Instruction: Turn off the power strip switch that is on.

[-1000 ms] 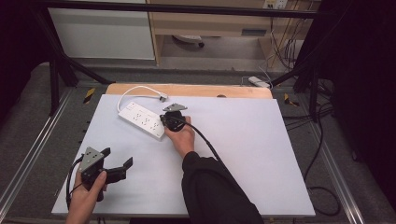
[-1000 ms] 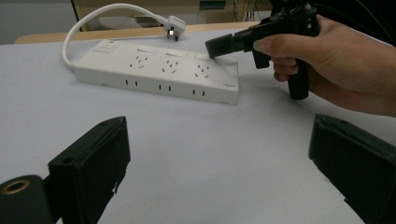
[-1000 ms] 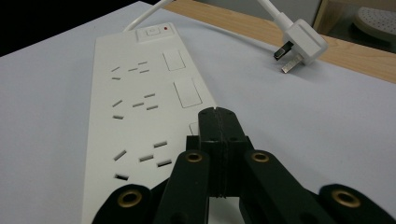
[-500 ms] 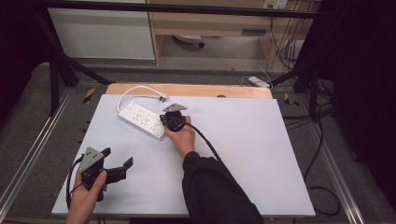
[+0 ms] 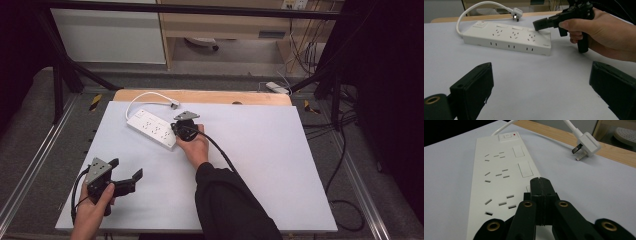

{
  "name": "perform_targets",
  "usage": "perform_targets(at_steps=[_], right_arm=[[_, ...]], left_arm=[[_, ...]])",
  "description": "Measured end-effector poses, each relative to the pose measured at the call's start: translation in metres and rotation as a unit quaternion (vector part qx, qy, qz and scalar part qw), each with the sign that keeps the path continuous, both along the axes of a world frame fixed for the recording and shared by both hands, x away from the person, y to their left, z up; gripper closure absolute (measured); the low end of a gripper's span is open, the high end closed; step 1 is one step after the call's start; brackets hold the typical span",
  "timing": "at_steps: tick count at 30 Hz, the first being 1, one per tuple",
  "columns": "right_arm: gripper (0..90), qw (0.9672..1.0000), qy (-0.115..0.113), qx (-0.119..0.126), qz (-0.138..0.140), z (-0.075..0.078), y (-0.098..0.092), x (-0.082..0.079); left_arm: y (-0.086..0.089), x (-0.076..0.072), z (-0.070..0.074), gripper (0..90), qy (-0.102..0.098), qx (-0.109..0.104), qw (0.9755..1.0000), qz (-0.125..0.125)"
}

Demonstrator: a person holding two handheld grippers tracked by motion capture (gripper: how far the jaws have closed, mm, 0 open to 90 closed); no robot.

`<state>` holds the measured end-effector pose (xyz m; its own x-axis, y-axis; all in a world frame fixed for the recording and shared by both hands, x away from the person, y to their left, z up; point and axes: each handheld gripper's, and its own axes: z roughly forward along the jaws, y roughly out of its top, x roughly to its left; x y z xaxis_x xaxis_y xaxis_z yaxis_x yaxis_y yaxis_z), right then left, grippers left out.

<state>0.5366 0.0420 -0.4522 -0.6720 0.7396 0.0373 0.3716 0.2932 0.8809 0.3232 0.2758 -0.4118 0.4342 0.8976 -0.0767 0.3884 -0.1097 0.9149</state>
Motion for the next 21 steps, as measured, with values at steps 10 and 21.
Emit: perform_targets(at_steps=[10, 21], right_arm=[[90.0, 1.0000, -0.007, -0.005, 0.003, -0.0005, 0.0003, -0.0004], [90.0, 0.9999, -0.014, -0.006, 0.004, -0.0013, 0.0007, -0.0011]], left_arm=[[-0.0003, -0.0001, 0.0000, 5.4, 0.001, 0.001, 1.0000, -0.001], [-0.0004, -0.0002, -0.0002, 5.4, 0.001, 0.003, 1.0000, -0.002]])
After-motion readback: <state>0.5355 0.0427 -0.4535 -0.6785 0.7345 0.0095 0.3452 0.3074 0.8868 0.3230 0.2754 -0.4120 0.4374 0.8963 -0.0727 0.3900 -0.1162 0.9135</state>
